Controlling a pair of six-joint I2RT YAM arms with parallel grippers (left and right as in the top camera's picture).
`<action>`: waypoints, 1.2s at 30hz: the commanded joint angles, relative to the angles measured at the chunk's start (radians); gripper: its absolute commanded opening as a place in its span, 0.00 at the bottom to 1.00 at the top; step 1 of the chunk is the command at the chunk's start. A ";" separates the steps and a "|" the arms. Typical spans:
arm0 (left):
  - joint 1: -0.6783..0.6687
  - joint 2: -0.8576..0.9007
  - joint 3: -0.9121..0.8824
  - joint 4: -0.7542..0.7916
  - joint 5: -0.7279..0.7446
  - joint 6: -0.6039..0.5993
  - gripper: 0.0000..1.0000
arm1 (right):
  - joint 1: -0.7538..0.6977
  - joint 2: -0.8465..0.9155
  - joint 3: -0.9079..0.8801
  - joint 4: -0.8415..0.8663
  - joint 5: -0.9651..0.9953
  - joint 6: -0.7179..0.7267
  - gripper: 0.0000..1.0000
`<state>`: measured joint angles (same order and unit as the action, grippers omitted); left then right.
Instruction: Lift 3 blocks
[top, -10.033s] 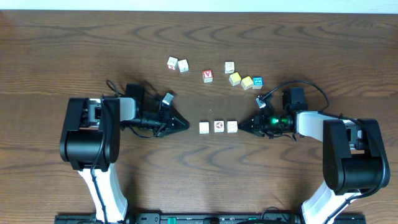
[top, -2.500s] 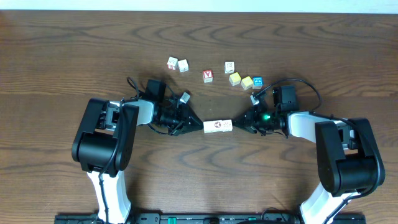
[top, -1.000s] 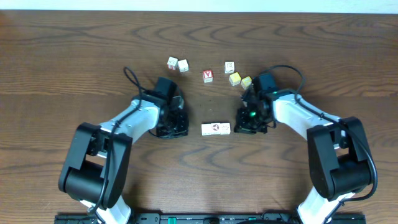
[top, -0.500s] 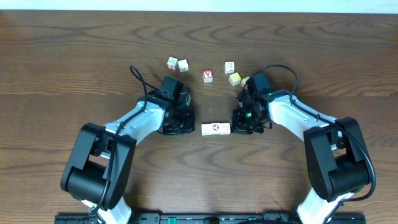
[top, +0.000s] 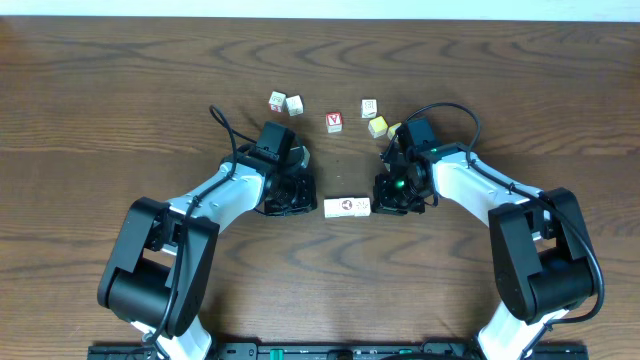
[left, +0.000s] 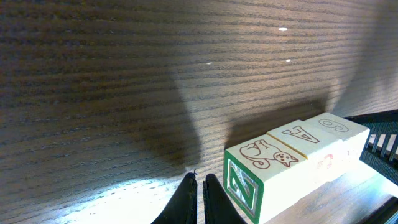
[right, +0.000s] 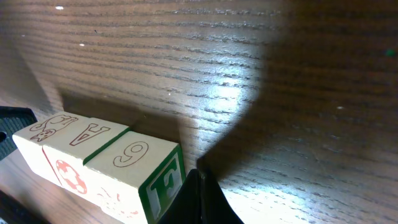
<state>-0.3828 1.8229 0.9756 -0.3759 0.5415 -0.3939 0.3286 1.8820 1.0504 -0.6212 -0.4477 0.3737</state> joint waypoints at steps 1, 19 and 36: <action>-0.015 0.016 -0.011 0.002 0.005 -0.009 0.07 | 0.000 0.003 0.019 -0.004 0.021 -0.016 0.01; -0.029 0.040 -0.011 0.027 0.024 -0.046 0.07 | 0.031 0.003 0.022 0.004 0.025 -0.023 0.01; -0.038 0.040 -0.011 0.028 0.035 -0.054 0.07 | 0.044 0.003 0.037 -0.002 0.024 -0.023 0.01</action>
<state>-0.4103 1.8488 0.9756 -0.3489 0.5701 -0.4351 0.3576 1.8820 1.0672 -0.6235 -0.4282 0.3695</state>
